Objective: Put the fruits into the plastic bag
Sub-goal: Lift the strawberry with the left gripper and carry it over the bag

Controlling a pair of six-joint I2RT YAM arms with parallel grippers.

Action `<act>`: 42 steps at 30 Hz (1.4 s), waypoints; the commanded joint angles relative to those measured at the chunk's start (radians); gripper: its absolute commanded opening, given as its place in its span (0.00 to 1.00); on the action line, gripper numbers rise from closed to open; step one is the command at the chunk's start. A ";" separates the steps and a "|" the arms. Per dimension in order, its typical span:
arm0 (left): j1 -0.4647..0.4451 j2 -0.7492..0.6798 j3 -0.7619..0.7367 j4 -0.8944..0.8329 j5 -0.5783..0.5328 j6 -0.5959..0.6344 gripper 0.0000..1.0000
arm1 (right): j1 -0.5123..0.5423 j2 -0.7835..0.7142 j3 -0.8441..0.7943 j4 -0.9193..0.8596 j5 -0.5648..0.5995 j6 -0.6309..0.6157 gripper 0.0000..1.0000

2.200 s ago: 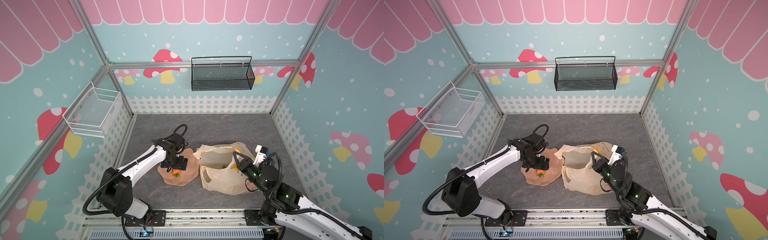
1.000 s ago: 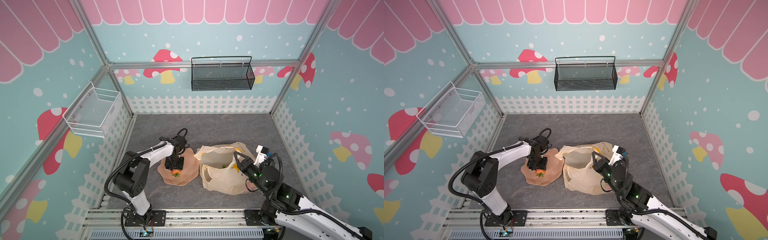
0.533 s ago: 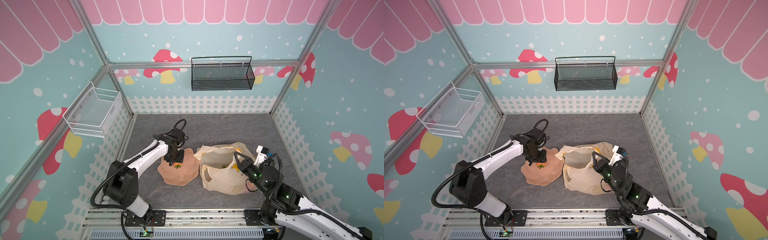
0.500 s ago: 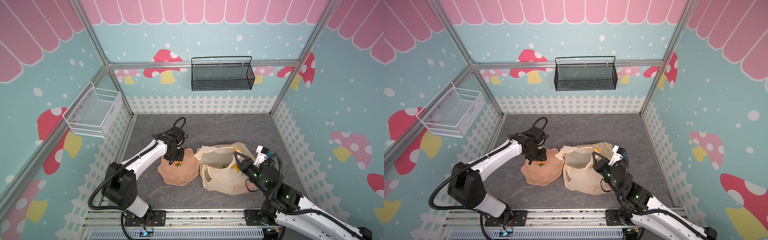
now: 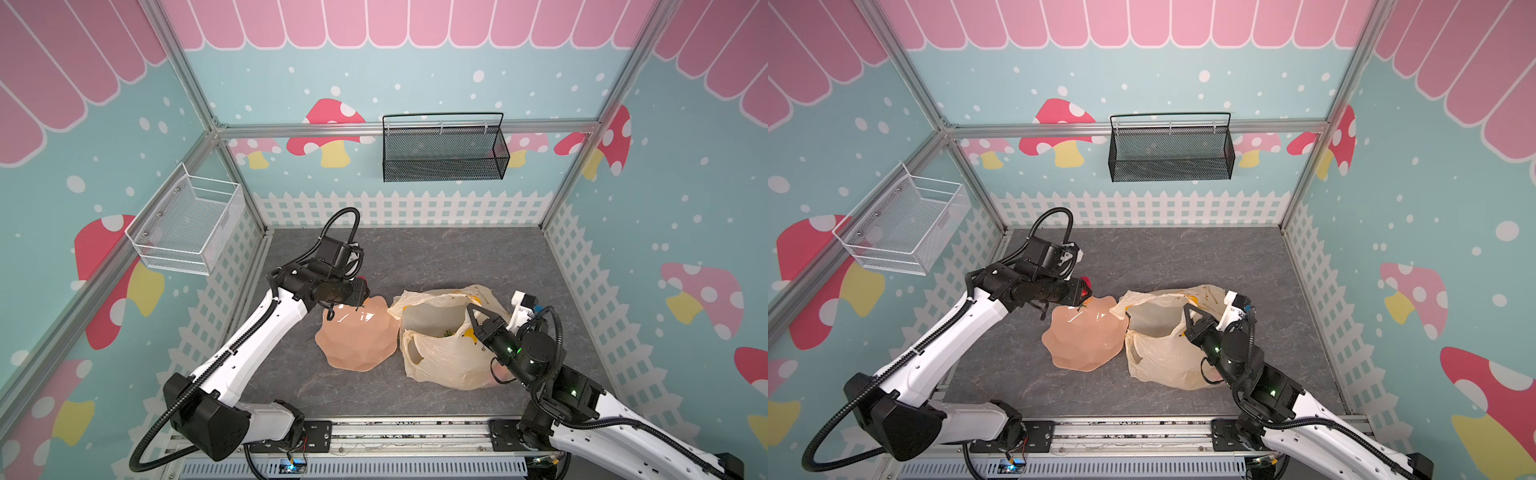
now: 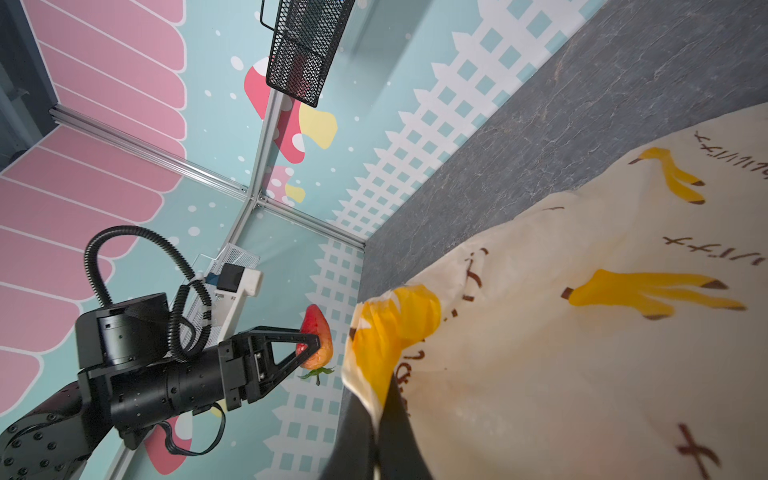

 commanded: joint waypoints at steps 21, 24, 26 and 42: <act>-0.320 -0.042 0.003 0.062 0.115 0.416 0.20 | 0.003 0.004 0.010 -0.012 0.013 0.004 0.00; -0.335 -0.018 -0.009 0.060 0.098 0.432 0.19 | 0.003 0.006 0.010 -0.009 0.012 0.008 0.00; -0.334 0.005 -0.022 0.066 0.088 0.443 0.19 | 0.003 0.008 0.010 -0.011 0.015 0.007 0.00; -0.393 0.270 -0.005 0.111 0.037 0.467 0.14 | 0.003 0.012 0.012 -0.009 0.010 0.010 0.00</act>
